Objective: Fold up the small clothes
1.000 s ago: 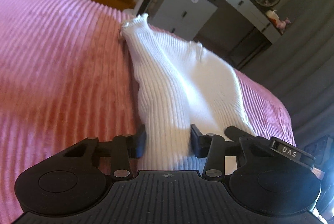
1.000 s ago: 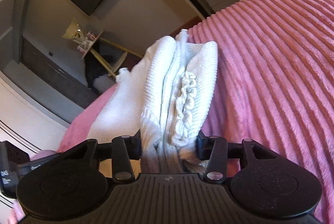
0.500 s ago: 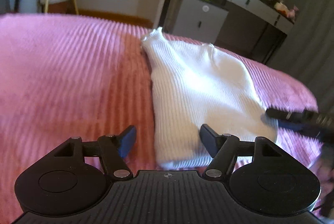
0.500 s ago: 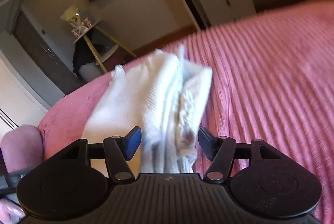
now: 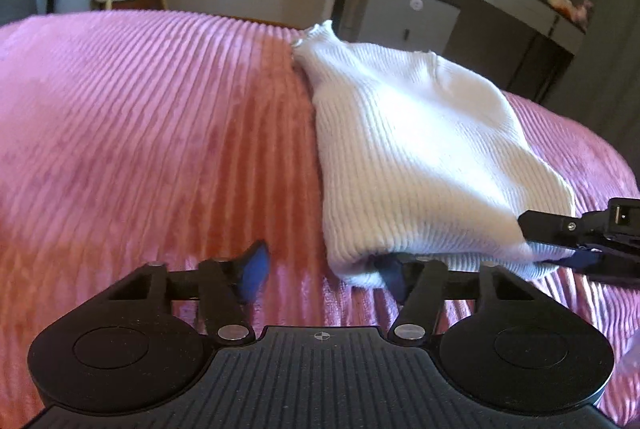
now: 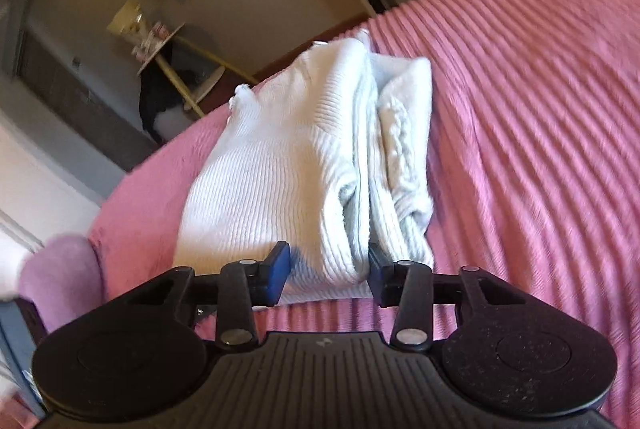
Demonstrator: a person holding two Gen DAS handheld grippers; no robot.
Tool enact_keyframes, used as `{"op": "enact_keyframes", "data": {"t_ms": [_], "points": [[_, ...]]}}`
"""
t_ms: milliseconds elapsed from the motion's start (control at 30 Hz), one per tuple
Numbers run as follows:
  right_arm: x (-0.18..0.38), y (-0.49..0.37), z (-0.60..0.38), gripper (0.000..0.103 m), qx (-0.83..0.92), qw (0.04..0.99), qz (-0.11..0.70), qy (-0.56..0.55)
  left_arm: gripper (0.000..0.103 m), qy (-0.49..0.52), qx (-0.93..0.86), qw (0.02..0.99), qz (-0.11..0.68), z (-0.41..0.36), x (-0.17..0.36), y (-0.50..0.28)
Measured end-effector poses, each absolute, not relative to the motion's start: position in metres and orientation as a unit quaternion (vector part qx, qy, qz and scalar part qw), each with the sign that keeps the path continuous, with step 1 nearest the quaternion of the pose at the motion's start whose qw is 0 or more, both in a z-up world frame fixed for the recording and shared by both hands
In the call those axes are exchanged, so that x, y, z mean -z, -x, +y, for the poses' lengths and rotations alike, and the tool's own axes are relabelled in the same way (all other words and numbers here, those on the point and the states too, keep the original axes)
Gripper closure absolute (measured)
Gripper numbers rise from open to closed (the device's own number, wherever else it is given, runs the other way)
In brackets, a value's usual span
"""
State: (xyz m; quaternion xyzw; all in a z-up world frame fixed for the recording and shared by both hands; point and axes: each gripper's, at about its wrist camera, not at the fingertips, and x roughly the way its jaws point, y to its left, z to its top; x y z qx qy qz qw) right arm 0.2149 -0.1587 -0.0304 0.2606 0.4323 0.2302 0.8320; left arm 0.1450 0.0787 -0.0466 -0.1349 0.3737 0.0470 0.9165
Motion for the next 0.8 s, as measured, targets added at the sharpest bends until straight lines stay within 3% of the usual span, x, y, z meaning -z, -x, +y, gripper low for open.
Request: {"op": "enact_keyframes", "data": {"t_ms": [67, 133, 267, 300, 367, 467, 600, 667, 800], "points": [[0.031, -0.215, -0.159, 0.084, -0.223, 0.834, 0.427, -0.268, 0.064, 0.137, -0.038, 0.920, 0.365, 0.078, 0.045, -0.143], [0.025, -0.210, -0.156, 0.086, -0.220, 0.847, 0.412, -0.253, 0.075, 0.132, -0.030, 0.926, 0.352, 0.074, 0.040, -0.137], [0.013, -0.199, -0.147, 0.088, -0.188, 0.888, 0.383, -0.173, 0.077, 0.146, -0.034, 0.928, 0.340, 0.074, 0.030, -0.126], [0.014, -0.199, -0.143, 0.087, -0.168, 0.897, 0.385, -0.137, 0.076, 0.161, -0.034, 0.924, 0.344, 0.079, 0.029, -0.125], [0.016, -0.199, -0.140, 0.084, -0.155, 0.900, 0.397, -0.094, 0.060, 0.209, -0.034, 0.911, 0.353, 0.094, 0.027, -0.121], [0.002, -0.191, -0.146, 0.059, -0.135, 0.913, 0.374, -0.087, 0.051, 0.271, -0.054, 0.902, 0.331, 0.116, 0.016, -0.110], [-0.024, -0.191, -0.133, 0.059, -0.125, 0.945, 0.301, -0.033, 0.041, 0.253, -0.054, 0.921, 0.291, 0.117, -0.005, -0.124], [-0.028, -0.202, -0.113, 0.060, -0.134, 0.951, 0.280, -0.004, 0.027, 0.228, -0.054, 0.931, 0.279, 0.106, -0.010, -0.144], [-0.018, -0.217, -0.074, 0.063, -0.154, 0.946, 0.276, 0.068, 0.030, 0.157, -0.059, 0.934, 0.316, 0.082, 0.006, -0.182]]}}
